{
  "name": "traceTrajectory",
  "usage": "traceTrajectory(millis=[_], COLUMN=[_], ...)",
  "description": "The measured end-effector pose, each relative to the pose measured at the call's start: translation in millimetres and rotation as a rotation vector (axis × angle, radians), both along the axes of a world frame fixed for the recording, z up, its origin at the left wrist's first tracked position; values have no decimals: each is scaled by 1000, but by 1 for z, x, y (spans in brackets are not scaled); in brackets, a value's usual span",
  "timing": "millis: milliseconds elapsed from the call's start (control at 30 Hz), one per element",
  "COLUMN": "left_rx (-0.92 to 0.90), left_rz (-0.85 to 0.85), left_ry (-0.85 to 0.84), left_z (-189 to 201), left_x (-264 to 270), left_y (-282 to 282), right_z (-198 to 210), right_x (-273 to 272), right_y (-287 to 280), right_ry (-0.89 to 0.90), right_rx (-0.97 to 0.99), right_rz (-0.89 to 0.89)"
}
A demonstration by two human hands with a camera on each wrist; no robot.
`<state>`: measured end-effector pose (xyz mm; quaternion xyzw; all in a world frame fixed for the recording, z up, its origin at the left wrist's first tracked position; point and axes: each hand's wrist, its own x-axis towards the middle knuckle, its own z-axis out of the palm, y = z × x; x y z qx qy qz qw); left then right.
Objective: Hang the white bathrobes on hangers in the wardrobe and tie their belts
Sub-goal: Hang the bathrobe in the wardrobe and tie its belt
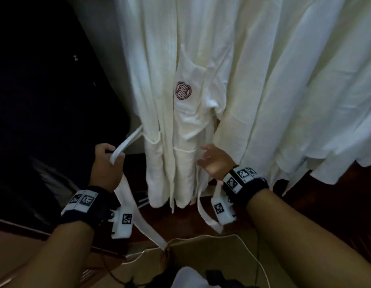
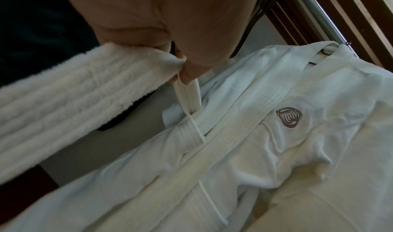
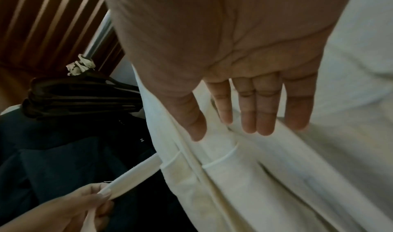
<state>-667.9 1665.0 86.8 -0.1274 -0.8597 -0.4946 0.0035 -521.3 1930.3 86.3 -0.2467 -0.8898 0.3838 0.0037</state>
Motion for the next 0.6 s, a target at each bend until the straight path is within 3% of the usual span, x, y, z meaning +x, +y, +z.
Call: traceTrajectory(millis=[100,167,233,333,400,500,533,600], left_rx=[17,11,7,-92,-189,-208,-240,-330], left_rz=[-49,-84,-156,-353,-482,-516,-485,-478], left_ry=[20,26,-9,-35,5,-15,-25,-23], left_z=[2,-2,-2,3,2,0,1,-1], left_x=[-3,-14,-24,-42,-64,-94,-100,-108], left_y=[1,1,7,27,47,76,86,106], right_z=[14,18,22,21,21,29,29,40], right_x=[-37,-57,-72,-94,-109,-116,-117,-116], right_y=[2,3,-10,-35,-35,-9,1,3], right_ry=[216,381,440,474,503,666,730,697], right_rx=[-150,-145,-144,-318,-285,-60,-27,-184], right_rz=[-261,-437,-335,-51,-184,-653,-665,-520])
